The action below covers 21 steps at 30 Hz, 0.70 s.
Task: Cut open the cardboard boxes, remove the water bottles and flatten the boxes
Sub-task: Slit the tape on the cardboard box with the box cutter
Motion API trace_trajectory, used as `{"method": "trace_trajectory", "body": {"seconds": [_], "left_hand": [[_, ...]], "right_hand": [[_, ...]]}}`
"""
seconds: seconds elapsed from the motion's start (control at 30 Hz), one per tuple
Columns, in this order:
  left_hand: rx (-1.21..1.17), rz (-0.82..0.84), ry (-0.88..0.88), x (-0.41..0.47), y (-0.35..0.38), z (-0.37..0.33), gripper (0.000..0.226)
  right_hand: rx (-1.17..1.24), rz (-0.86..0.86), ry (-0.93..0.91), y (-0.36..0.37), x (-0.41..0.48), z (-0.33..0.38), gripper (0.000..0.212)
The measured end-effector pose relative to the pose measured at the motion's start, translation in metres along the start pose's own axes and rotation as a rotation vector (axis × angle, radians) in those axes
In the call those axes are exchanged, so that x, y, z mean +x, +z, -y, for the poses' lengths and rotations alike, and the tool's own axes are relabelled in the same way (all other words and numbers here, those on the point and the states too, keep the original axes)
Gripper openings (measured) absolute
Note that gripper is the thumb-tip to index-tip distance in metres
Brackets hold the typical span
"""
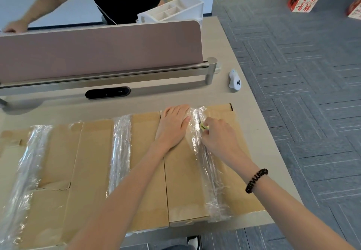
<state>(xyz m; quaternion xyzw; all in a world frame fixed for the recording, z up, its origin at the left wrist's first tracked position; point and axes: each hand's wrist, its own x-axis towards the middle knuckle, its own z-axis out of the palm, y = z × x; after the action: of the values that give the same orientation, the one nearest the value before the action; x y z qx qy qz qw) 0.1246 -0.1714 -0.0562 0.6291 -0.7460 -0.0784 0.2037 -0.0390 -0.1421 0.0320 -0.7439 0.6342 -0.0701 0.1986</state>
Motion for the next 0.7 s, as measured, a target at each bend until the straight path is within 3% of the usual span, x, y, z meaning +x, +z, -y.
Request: {"method": "trace_trajectory", "body": {"seconds": [0.27,0.47,0.7], "left_hand": [[0.079,0.073,-0.005,-0.002,-0.003,-0.003,0.06],[0.299,0.186,0.014,-0.014,-0.008,-0.009,0.066],[0.221,0.22,0.014,-0.074,-0.016,-0.032,0.068]], "right_hand": [[-0.023,0.046,-0.011,-0.003,-0.022,-0.001,0.03],[-0.027,0.052,-0.015,-0.004,-0.045,-0.007,0.027],[-0.038,0.07,-0.018,-0.005,-0.069,-0.01,0.026]]}}
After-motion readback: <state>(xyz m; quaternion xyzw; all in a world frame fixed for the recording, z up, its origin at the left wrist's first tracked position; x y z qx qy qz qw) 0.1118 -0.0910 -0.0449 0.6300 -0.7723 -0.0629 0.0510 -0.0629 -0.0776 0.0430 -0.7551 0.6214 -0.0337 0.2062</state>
